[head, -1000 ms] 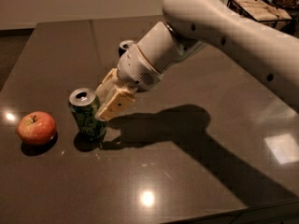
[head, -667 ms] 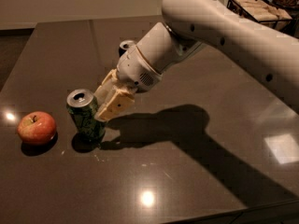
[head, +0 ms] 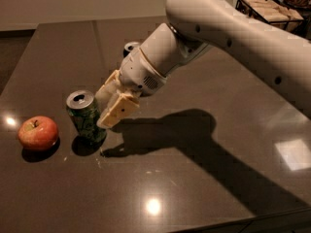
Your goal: Move green can near apple
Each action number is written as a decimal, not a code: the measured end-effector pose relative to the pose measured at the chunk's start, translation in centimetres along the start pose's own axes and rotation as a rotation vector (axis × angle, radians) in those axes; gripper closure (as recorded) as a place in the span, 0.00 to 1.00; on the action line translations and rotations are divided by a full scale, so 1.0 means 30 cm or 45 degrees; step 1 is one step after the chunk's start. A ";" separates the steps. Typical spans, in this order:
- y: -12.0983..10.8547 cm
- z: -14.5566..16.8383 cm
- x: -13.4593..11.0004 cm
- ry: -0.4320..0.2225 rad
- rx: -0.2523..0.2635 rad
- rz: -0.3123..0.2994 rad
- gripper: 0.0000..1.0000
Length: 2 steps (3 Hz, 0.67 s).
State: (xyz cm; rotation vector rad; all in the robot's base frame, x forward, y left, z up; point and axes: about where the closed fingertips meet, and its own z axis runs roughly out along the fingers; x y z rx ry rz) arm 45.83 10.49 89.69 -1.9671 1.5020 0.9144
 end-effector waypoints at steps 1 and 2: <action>0.002 0.004 -0.004 0.001 -0.003 -0.003 0.00; 0.002 0.004 -0.004 0.001 -0.003 -0.003 0.00</action>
Offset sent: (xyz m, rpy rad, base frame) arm -0.0010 0.0014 0.0001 -0.0005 -0.0004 0.0032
